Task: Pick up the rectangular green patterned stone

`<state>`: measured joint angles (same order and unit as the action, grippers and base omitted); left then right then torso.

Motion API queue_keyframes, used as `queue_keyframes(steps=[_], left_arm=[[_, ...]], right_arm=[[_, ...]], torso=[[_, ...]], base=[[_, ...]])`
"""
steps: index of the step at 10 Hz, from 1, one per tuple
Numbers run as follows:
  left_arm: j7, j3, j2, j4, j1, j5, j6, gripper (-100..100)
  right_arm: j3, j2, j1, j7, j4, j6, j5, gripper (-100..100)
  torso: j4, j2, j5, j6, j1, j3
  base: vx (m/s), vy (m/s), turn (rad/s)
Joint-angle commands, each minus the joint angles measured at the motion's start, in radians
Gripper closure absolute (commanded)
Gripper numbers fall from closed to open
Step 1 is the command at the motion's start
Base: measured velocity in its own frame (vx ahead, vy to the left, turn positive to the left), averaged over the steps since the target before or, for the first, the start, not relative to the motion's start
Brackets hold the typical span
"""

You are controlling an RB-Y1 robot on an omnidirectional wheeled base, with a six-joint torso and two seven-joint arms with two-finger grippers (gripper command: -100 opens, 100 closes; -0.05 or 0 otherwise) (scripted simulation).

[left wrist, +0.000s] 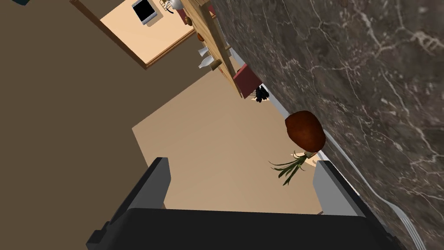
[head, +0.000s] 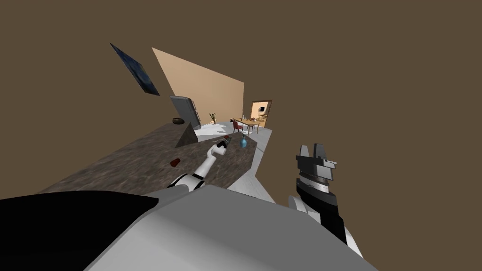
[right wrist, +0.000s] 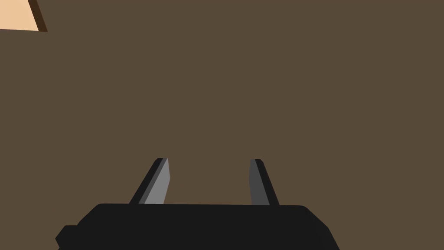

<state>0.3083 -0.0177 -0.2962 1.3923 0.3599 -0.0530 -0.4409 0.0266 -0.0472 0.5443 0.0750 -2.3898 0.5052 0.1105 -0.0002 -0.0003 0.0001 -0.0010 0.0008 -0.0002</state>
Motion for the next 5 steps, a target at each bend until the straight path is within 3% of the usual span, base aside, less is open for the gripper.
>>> queue_keyframes(steps=[1, 2, 3, 5], left_arm=[[0.009, 0.003, -0.005, -0.050, 0.050, -0.003, -0.050, -100], [0.009, 0.003, -0.005, -0.079, 0.060, -0.003, -0.079, -100], [0.016, 0.005, -0.010, -0.117, 0.102, -0.007, -0.103, -100], [0.016, 0.005, -0.010, -0.156, 0.111, -0.007, -0.138, -100]], right_arm=[[0.000, 0.000, 0.000, 0.000, 0.000, 0.000, 0.000, 0], [0.000, 0.000, 0.000, 0.000, 0.000, 0.000, 0.000, 0], [0.000, 0.000, 0.000, 0.000, 0.000, 0.000, 0.000, 0], [0.000, 0.000, 0.000, 0.000, 0.000, 0.000, 0.000, 0]], torso=[[0.000, 0.000, 0.000, 0.000, 0.000, 0.000], [0.000, 0.000, 0.000, 0.001, 0.000, 0.000], [0.000, 0.000, 0.000, 0.000, 0.000, 0.000], [0.000, 0.000, 0.000, 0.000, 0.001, 0.000]], base=[[0.005, 0.017, -0.121], [0.006, 0.021, -0.071], [0.008, 0.020, -0.112], [0.005, 0.017, -0.036]])
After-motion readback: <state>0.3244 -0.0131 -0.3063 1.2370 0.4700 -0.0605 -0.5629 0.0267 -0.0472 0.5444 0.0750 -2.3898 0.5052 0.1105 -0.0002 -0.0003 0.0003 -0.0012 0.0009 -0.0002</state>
